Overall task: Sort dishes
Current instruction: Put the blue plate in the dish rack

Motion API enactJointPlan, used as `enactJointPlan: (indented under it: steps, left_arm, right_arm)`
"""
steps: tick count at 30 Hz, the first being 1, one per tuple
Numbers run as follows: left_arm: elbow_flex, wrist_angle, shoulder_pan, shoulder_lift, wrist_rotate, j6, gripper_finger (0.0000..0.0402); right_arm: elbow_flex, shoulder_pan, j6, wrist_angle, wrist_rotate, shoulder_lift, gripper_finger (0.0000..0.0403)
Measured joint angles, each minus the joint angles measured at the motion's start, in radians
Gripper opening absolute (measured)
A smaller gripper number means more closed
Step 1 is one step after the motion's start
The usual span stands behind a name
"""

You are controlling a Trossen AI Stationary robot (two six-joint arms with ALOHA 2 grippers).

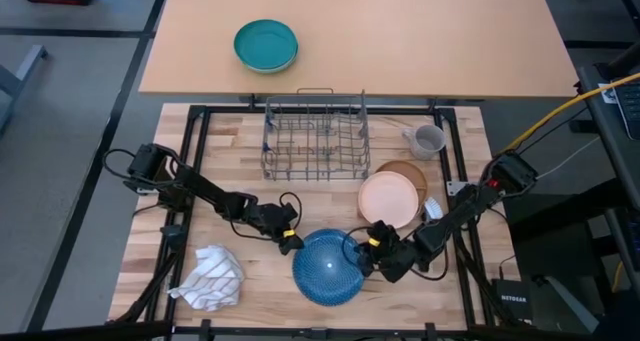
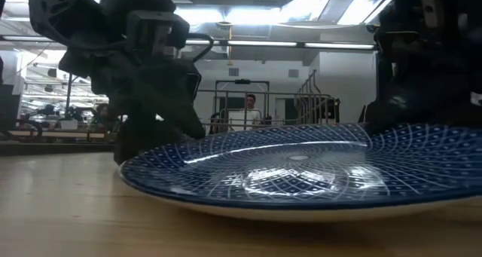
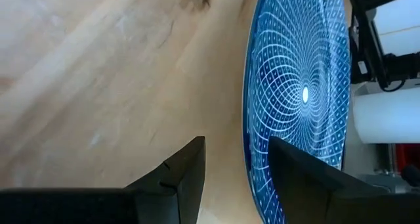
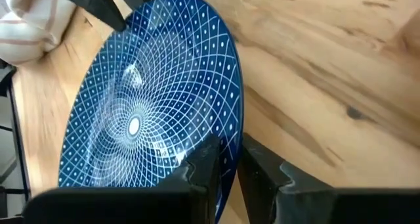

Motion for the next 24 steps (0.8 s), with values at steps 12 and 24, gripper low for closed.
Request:
enactJointPlan:
  steps: [12,24]
  left_arm:
    - [0.0,0.106,-0.001,0.0,0.002,0.026,0.0155]
    - [0.0,0.072,0.002,0.0,-0.01,0.059,0.0155]
  right_arm:
    - [0.0,-0.034,-0.108,0.03,-0.014,-0.001,0.0056]
    - [0.0,-0.034,-0.223,0.091,0.032,-0.001,0.0056]
